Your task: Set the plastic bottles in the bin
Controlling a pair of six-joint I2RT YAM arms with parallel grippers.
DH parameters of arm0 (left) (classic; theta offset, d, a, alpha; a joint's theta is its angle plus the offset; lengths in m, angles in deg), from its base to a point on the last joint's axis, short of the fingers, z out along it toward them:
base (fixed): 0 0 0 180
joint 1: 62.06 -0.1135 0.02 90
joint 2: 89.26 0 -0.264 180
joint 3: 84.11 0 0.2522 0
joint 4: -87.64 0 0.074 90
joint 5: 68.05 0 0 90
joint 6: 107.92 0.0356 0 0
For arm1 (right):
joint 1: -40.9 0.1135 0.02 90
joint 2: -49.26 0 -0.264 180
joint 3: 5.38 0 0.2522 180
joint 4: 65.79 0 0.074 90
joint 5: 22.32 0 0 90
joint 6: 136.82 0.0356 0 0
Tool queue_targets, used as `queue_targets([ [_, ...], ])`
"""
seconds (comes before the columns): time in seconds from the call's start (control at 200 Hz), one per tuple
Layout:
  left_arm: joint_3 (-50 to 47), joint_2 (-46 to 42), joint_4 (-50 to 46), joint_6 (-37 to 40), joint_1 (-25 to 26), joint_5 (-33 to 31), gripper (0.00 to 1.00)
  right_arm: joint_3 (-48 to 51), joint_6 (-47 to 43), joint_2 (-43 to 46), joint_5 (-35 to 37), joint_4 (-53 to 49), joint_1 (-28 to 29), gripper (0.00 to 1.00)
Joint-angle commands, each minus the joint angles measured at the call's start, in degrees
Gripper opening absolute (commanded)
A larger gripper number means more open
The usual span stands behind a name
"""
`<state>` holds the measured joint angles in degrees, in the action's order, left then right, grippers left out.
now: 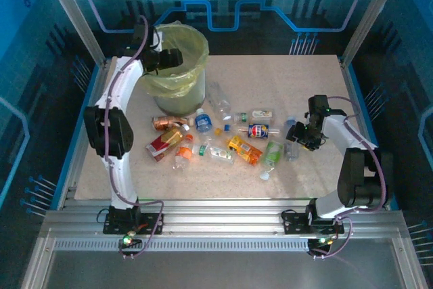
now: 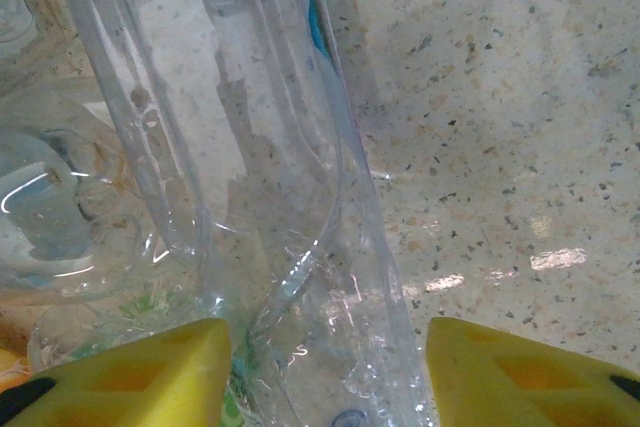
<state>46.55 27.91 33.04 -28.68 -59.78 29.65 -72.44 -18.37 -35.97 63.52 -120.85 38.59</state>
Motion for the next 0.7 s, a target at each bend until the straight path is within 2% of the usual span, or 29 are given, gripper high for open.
queue_targets([
  [0.0, -1.0, -7.6, 1.2, -2.0, -0.4, 0.5, 0.88, 0.5, -0.7, -1.3, 0.2, -0.3, -0.7, 0.54],
  [0.24, -9.3, -18.1, 6.5, -4.6, -0.3, 2.3, 0.95, 0.8, -0.9, -2.4, 0.5, -0.1, -0.8, 0.55],
  [0.365, -15.3, -23.8, 10.5, -7.4, -0.3, 4.3, 0.99, 1.3, -1.0, -2.5, 0.1, 0.0, -0.7, 0.58],
  [0.695, -27.8, -35.1, 19.1, -13.8, 1.2, 8.4, 0.99, 2.1, -1.2, -3.0, 1.7, 0.4, -0.8, 0.64],
])
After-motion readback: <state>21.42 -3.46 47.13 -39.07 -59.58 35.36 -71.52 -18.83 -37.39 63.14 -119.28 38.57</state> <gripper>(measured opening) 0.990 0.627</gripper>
